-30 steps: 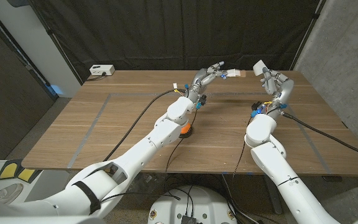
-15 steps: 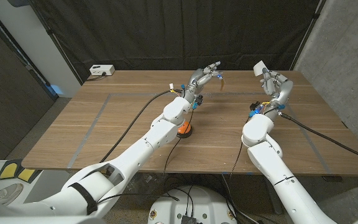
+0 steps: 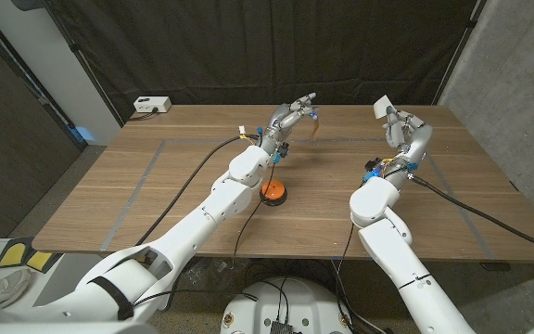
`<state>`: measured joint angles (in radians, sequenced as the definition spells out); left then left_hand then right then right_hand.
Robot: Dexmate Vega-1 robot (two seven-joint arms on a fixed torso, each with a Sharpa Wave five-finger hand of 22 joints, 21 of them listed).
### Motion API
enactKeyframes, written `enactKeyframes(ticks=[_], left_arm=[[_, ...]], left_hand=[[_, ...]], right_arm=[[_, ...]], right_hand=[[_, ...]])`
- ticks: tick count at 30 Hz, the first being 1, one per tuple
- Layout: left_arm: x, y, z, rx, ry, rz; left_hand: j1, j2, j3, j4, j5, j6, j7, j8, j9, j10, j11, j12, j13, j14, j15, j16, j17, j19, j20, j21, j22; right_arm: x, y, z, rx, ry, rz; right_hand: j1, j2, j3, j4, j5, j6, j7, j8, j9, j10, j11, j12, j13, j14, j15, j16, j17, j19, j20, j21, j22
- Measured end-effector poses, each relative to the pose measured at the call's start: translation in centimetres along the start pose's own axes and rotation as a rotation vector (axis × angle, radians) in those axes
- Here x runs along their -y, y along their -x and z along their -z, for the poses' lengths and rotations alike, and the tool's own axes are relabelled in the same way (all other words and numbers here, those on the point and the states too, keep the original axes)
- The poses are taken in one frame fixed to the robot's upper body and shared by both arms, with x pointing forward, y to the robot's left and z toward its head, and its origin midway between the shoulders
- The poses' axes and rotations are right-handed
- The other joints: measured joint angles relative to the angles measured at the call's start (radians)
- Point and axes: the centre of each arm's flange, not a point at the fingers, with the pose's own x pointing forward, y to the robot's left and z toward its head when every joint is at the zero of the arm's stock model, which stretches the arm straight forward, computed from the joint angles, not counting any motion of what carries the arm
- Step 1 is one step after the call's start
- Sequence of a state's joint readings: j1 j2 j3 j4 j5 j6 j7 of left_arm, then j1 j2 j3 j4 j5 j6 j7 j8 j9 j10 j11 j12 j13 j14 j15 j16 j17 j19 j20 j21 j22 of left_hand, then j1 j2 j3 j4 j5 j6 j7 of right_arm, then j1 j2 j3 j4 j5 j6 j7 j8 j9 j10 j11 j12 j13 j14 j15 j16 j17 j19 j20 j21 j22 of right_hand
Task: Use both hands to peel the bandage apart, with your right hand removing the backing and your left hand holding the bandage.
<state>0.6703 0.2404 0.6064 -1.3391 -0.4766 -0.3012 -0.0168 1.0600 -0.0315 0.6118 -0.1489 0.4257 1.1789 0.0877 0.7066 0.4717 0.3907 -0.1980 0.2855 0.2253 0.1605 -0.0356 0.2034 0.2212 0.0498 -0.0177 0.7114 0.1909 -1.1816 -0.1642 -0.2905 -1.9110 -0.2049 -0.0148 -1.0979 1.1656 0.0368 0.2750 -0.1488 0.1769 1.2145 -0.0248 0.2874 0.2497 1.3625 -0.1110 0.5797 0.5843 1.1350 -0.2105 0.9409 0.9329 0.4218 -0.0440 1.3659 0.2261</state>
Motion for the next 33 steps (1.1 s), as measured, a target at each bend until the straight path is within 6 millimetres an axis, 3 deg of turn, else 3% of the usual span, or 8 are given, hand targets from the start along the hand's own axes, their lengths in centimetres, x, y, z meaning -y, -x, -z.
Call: enactKeyframes(ticks=[15,33], left_arm=[[-2.5,1.6,1.6,-0.033,0.015,0.018],[-5.0,3.2,1.5,-0.016,0.030,-0.025]], left_hand=[[-0.009,-0.009,0.010,0.004,0.015,-0.002,-0.002,0.008,0.013,-0.002,0.002,0.000,0.000,0.000,0.000,-0.004,0.000,-0.004,0.004,0.000,0.000],[-0.013,-0.013,0.023,0.001,0.028,0.000,-0.004,0.008,0.014,-0.002,0.002,0.008,0.000,0.000,0.000,-0.004,0.000,-0.004,0.004,0.008,0.000]], right_arm=[[0.2,3.8,-0.7,0.004,0.059,0.051],[-2.0,4.7,-1.7,0.022,0.058,0.021]], right_hand=[[-0.005,-0.005,0.009,0.000,0.000,0.000,0.000,-0.003,0.000,0.000,0.000,0.000,0.006,0.001,0.000,-0.006,-0.002,-0.007,-0.001,0.023,-0.018],[-0.010,-0.010,0.013,-0.001,0.000,0.000,0.000,-0.006,0.004,0.004,-0.004,0.000,0.007,0.002,0.001,-0.009,0.005,-0.014,0.003,0.037,-0.031]])
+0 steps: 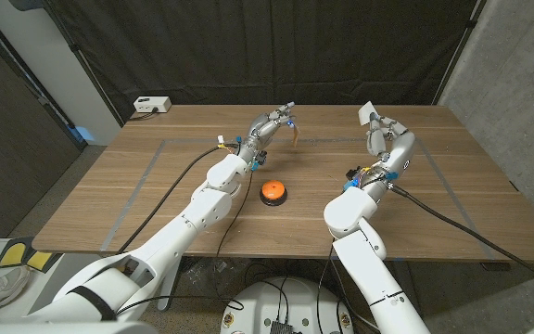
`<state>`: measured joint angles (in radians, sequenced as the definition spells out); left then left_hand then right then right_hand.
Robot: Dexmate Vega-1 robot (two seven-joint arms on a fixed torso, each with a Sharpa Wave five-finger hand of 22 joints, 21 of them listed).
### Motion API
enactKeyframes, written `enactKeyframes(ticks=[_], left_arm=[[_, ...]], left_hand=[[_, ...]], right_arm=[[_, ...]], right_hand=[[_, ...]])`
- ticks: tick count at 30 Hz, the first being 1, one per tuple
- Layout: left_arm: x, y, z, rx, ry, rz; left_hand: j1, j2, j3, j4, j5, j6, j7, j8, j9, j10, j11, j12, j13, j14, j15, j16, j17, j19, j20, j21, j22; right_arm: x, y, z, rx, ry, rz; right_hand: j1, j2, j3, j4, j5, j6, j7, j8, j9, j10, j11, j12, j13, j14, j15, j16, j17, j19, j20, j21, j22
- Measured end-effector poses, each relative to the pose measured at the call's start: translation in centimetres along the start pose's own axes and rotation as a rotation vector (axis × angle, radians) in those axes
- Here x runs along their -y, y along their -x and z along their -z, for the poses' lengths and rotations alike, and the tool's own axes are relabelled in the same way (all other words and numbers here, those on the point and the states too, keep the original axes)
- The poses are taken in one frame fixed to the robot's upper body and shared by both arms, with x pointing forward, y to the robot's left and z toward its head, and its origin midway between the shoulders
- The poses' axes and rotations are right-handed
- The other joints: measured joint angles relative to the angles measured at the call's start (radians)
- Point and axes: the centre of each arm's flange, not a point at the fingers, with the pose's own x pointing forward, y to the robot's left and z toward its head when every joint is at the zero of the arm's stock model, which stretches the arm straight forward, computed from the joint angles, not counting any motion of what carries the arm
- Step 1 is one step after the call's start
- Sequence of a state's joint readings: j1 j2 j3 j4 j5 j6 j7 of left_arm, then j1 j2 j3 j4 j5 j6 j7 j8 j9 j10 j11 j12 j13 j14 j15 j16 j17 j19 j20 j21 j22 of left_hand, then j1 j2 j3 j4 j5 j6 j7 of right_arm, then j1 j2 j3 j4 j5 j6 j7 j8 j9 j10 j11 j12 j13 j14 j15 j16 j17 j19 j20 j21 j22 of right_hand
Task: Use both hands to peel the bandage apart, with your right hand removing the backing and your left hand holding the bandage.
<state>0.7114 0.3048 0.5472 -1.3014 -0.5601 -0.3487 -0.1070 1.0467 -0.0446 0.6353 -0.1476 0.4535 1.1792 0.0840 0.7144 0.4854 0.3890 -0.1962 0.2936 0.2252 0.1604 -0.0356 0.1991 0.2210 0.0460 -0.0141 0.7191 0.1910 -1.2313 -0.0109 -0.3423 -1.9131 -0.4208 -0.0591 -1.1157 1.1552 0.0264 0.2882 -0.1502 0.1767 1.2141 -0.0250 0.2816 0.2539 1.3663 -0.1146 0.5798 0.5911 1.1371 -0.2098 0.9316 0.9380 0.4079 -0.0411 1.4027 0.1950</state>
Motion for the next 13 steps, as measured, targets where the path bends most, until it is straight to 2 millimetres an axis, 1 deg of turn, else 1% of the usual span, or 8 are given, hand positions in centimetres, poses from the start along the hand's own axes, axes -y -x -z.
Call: enactKeyframes(ticks=[2,7,9,13], left_arm=[[-0.26,0.09,0.14,-0.003,0.002,-0.001],[-0.73,-0.05,0.08,-0.001,0.004,0.002],[-0.82,-0.11,0.08,0.000,0.004,0.004],[-0.92,-0.24,0.10,-0.001,0.004,0.008]], left_hand=[[-0.004,-0.004,0.000,0.000,0.002,0.000,0.000,0.000,0.000,0.000,0.000,0.000,0.000,0.000,0.000,0.000,0.000,0.000,0.000,0.000,0.000],[-0.004,-0.004,0.003,0.003,0.002,0.000,0.000,0.007,0.000,0.000,0.000,0.000,0.000,0.000,0.000,0.000,0.000,0.000,0.000,0.000,0.000],[-0.004,-0.004,0.007,-0.001,0.007,0.000,0.000,0.008,0.000,0.000,0.000,0.000,0.000,0.000,0.000,0.000,0.000,0.000,0.000,0.000,0.000],[-0.011,-0.010,0.007,-0.001,0.010,0.000,0.000,0.008,0.000,0.000,0.000,0.000,0.000,0.000,0.000,0.000,0.000,0.000,0.000,0.000,0.000]], right_arm=[[-0.18,0.05,-0.01,-0.001,0.001,0.000],[-0.71,0.28,-0.14,0.003,0.003,0.004],[-0.79,0.33,-0.19,0.005,0.002,0.006],[-0.95,0.41,-0.18,0.006,0.000,0.010]], right_hand=[[0.000,0.000,0.004,0.002,0.000,0.000,0.000,0.000,0.000,0.000,0.000,0.000,0.000,0.000,0.000,0.000,-0.001,0.000,0.000,0.006,0.000],[0.000,0.000,0.003,0.001,0.000,0.000,0.000,-0.001,0.000,0.002,0.002,-0.008,-0.001,0.000,0.000,0.000,0.002,-0.005,-0.005,0.010,-0.005],[0.000,0.000,0.003,0.001,0.000,0.000,0.000,-0.002,0.000,0.003,0.003,-0.008,0.000,0.002,-0.001,0.000,0.005,-0.005,-0.005,0.015,-0.005],[0.000,0.000,0.003,0.001,0.000,0.002,-0.002,-0.004,0.000,0.003,0.003,-0.008,0.000,0.002,-0.001,0.000,0.005,-0.005,-0.005,0.015,-0.004]])
